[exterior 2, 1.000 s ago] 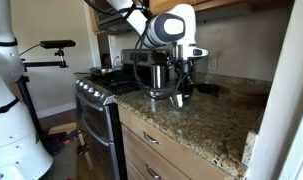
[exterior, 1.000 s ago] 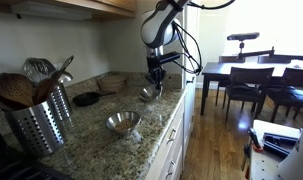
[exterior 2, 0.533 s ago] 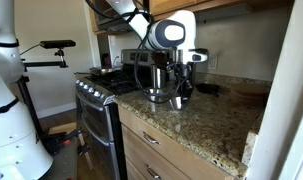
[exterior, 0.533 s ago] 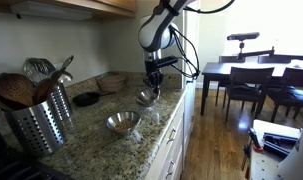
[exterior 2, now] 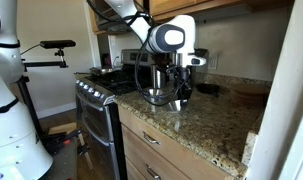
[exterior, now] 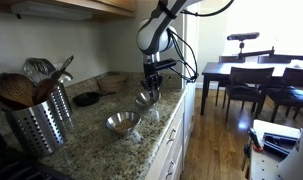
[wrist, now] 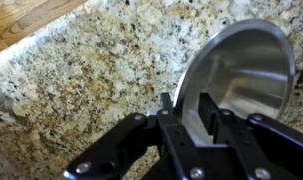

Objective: Take the bowl on the right and pour the beans into the bowl on the left

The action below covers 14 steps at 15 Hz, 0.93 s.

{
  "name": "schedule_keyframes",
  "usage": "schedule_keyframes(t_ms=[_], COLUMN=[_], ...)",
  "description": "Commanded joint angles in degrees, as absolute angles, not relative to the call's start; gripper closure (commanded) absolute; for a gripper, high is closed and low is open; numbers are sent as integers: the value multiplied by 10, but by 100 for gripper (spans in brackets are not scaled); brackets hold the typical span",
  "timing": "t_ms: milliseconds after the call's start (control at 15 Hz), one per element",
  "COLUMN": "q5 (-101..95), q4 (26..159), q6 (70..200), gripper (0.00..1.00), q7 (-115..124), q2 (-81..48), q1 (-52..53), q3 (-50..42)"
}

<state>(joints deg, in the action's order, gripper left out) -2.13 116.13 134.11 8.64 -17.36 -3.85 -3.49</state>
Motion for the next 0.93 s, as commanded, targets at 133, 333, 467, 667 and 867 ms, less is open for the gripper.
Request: schedule_keyframes(t_ms=[133, 333, 467, 667, 867], q5=[-8, -11, -13, -13, -19], q4=[1157, 1156, 1156, 1160, 1154], q6=[1348, 1347, 1346, 1344, 1340], gripper=[22, 3, 0, 0, 0], q7=[69, 69, 70, 71, 78], q2=[-174, -173, -172, -164, -173], q1=[-38, -36, -35, -33, -31], q3=[-34, -35, -35, -33, -37])
